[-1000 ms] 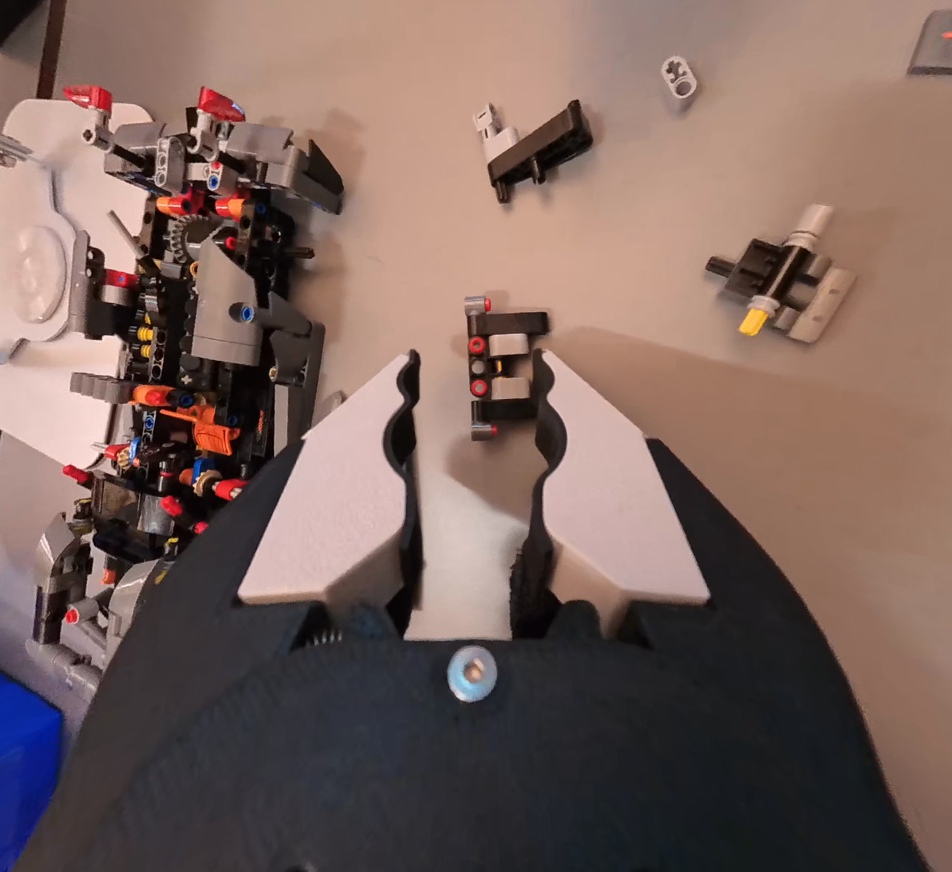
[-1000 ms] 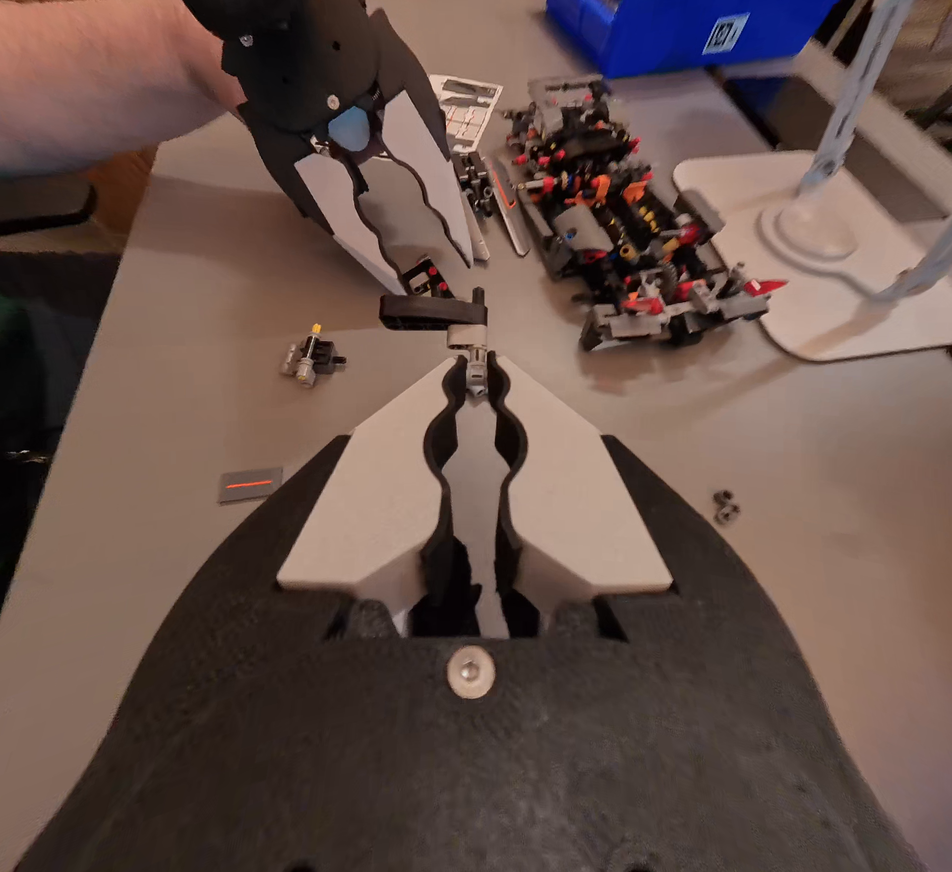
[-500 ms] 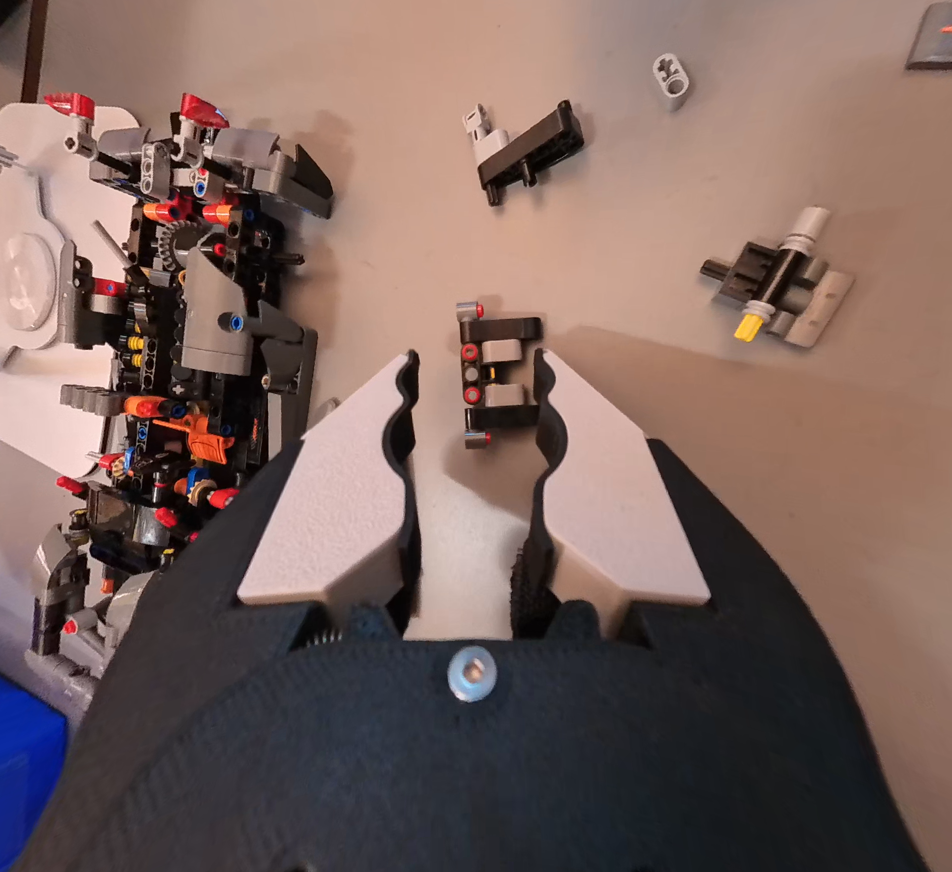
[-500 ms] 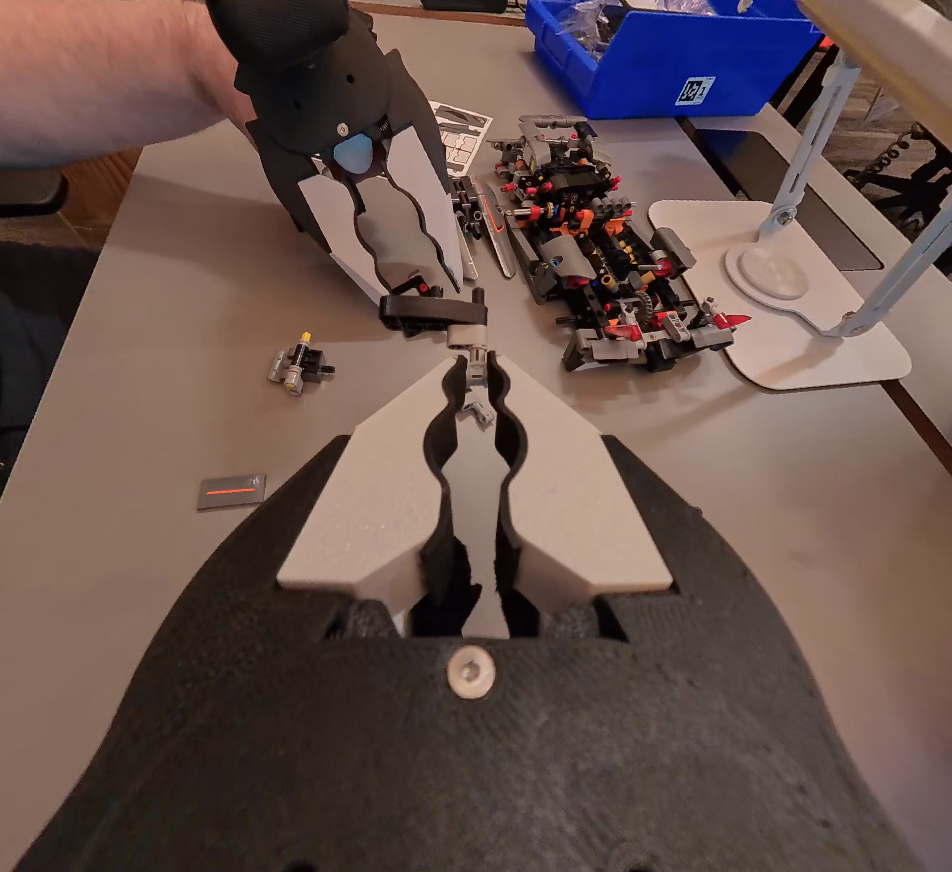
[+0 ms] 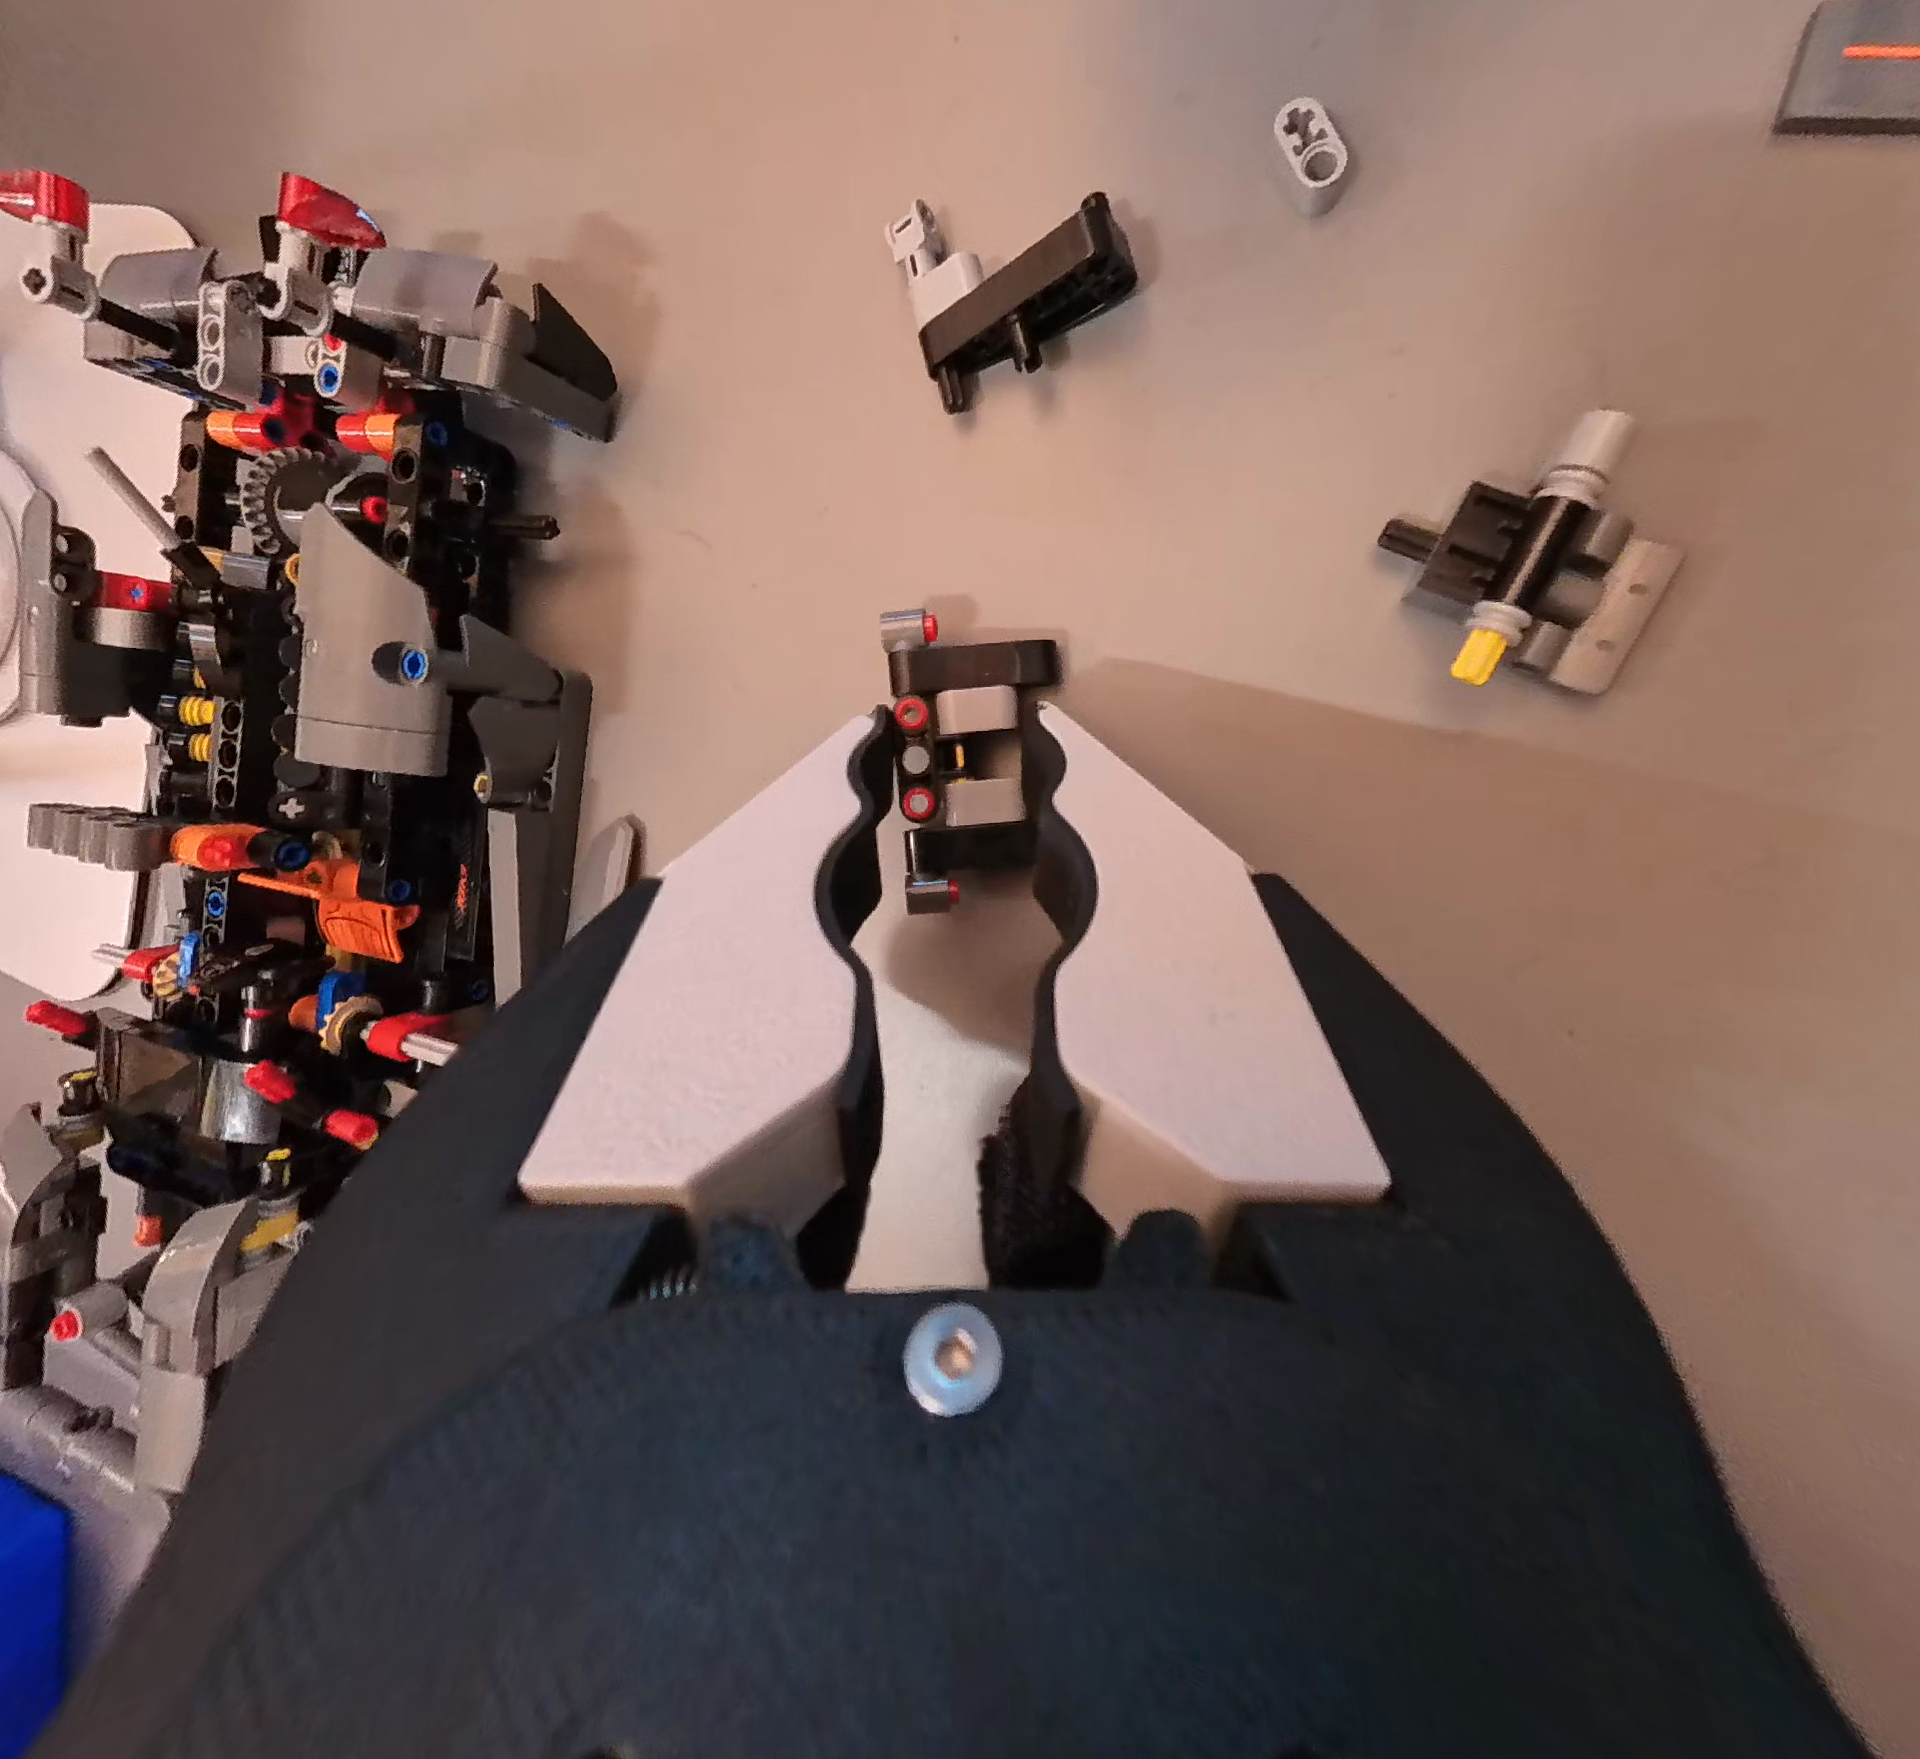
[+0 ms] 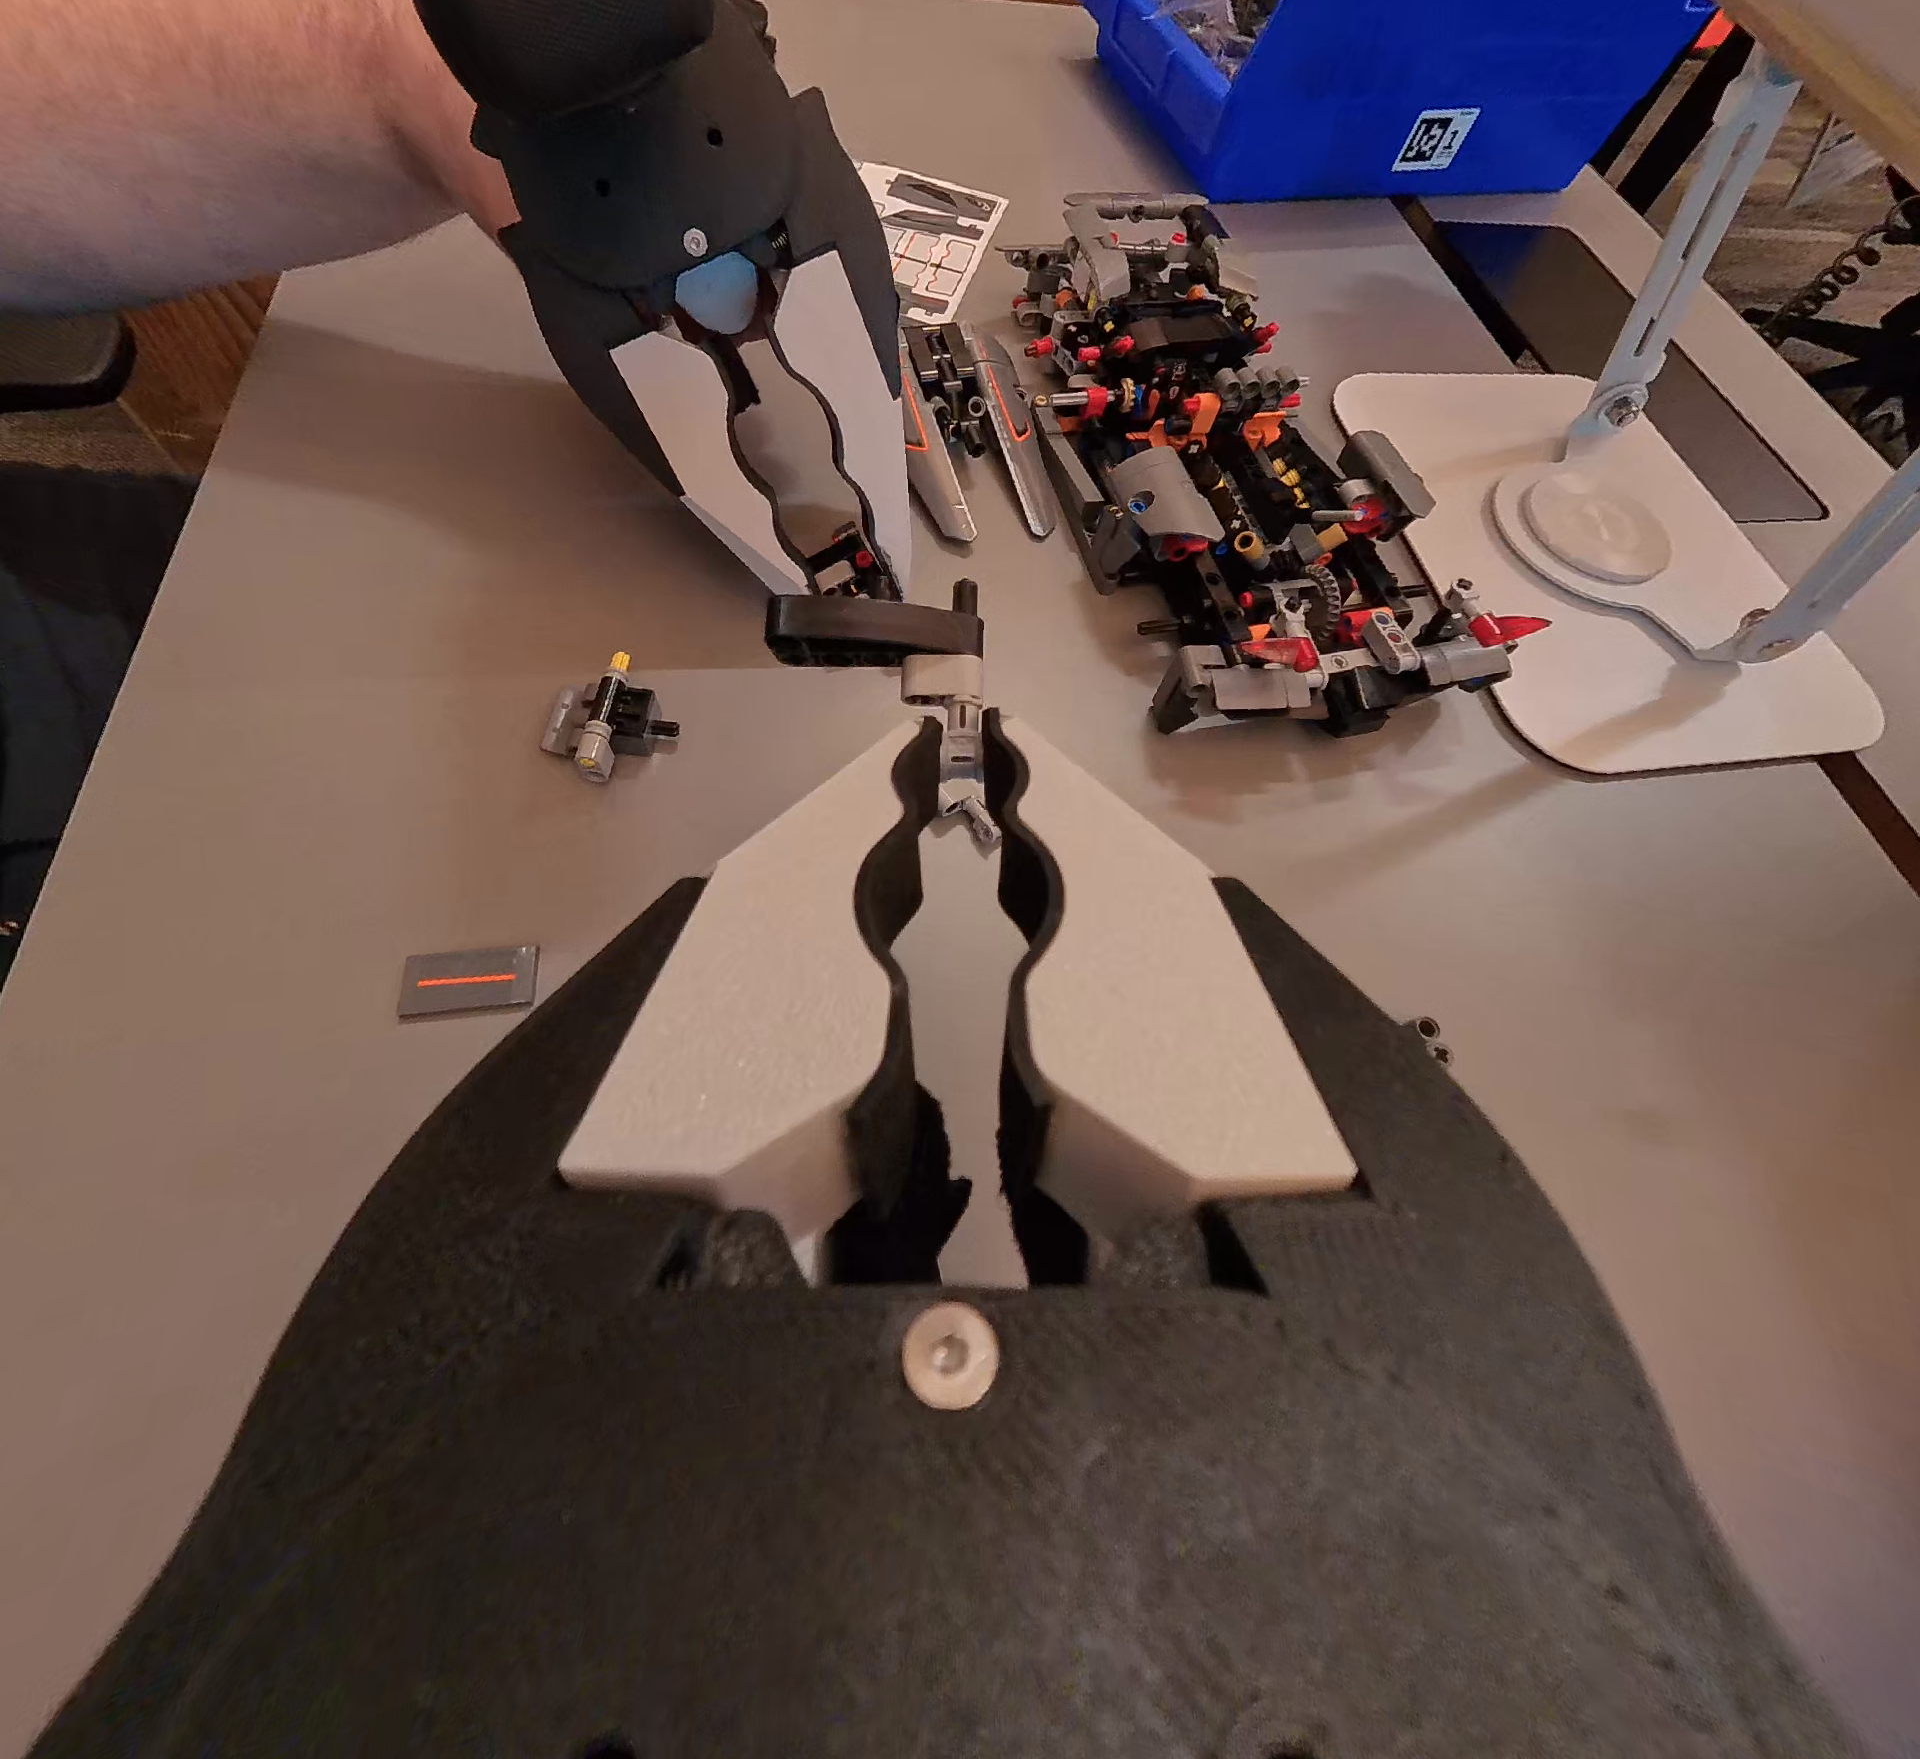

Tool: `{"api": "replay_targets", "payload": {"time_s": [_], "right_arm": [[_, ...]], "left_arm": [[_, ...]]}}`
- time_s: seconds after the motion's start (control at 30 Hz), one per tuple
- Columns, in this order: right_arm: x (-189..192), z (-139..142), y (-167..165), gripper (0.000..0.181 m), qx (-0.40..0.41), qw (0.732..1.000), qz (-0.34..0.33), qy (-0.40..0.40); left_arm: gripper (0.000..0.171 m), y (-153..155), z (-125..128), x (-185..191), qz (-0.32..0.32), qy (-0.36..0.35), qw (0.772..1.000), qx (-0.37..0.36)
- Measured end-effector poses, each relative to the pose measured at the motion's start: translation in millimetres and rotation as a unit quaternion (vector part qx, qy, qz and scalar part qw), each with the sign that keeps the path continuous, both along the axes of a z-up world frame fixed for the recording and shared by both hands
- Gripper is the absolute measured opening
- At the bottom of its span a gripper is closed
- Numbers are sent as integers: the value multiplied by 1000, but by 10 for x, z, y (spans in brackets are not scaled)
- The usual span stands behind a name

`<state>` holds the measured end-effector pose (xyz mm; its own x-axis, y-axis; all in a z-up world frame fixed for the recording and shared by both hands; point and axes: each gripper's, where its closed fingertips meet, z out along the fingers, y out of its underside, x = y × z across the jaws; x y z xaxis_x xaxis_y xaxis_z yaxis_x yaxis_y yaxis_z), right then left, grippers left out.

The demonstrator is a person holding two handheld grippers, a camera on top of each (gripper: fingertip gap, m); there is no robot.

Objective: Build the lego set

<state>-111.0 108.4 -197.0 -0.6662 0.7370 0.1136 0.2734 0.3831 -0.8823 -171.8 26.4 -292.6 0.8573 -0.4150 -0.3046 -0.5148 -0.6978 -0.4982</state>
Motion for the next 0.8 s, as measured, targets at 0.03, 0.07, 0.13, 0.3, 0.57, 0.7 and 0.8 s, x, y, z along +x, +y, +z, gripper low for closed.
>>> {"api": "replay_targets", "payload": {"time_s": [0.03,0.07,0.13,0.3,0.57,0.7,0.8], "right_arm": [[0,1,-1,5,0,1000,0,0],[2,1,-1,5,0,1000,0,0],[5,2,-3,5,0,1000,1,0],[9,9,4,5,-1,1000,1,0],[9,-1,-2,5,-1,1000,3,-3],[8,-4,4,5,-2,1000,2,-4],[8,-2,4,5,-2,1000,2,-4]], "left_arm": [[22,-1,1,1,-5,2,1000,0],[22,-3,2,5,-9,3,1000,-1],[22,-8,1,11,-17,5,1000,-6],[27,-22,8,-1,-16,5,1000,-11],[36,-47,23,61,-13,12,1000,-4],[37,-45,22,65,-11,7,1000,-2],[35,-37,18,71,-11,5,1000,-2]]}}
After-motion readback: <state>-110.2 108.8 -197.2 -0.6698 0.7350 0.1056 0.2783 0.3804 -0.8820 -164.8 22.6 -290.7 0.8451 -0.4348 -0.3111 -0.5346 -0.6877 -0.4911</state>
